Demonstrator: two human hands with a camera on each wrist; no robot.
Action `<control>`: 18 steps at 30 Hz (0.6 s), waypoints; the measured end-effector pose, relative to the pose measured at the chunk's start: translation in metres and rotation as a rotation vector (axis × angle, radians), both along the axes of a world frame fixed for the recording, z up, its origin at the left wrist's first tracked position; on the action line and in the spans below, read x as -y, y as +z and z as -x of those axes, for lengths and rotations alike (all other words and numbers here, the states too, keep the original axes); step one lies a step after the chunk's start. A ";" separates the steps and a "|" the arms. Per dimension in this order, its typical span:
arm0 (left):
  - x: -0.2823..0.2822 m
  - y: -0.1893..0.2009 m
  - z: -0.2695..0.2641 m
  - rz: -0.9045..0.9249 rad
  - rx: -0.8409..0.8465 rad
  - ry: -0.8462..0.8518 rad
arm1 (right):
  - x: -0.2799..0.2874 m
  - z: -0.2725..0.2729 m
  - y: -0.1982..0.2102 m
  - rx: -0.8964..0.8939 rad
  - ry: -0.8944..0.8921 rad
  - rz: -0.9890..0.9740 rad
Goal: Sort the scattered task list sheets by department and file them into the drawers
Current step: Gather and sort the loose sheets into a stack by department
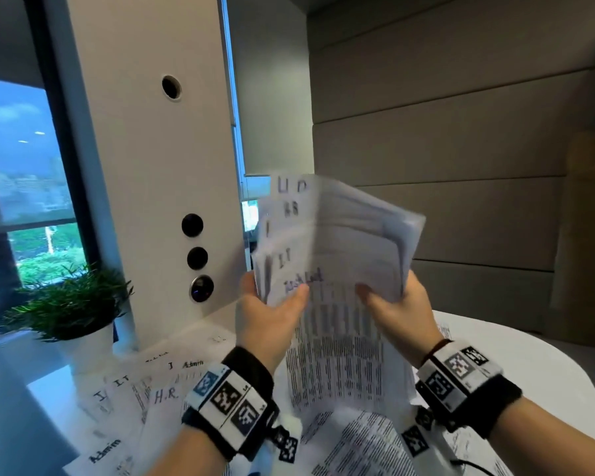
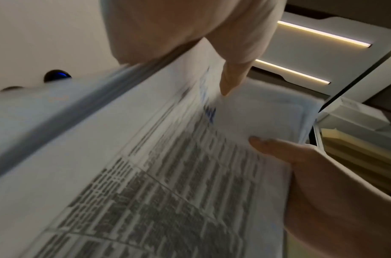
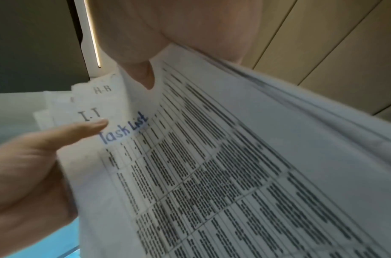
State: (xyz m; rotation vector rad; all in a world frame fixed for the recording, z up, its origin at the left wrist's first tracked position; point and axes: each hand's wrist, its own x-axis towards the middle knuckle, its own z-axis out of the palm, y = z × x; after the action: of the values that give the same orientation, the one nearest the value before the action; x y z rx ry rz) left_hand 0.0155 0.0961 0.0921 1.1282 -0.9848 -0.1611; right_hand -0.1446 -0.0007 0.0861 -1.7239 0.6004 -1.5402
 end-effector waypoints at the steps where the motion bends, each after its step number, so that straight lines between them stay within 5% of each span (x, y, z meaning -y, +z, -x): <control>1: -0.002 0.003 0.000 0.005 -0.005 0.028 | 0.002 0.003 0.000 0.053 0.009 -0.029; 4: -0.003 0.009 -0.008 0.032 -0.009 0.016 | 0.007 0.012 0.007 0.180 0.063 -0.089; 13: 0.000 0.028 -0.007 0.189 0.356 0.072 | 0.008 0.013 0.041 -0.051 0.059 0.196; 18: 0.006 0.048 -0.013 0.262 0.698 0.257 | 0.009 0.011 0.058 -0.208 -0.286 0.450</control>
State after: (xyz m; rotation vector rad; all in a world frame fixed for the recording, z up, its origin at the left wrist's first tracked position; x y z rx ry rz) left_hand 0.0287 0.0897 0.1400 1.0692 -1.4072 0.5919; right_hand -0.1559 -0.0101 0.1440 -2.2348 0.6626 -1.8093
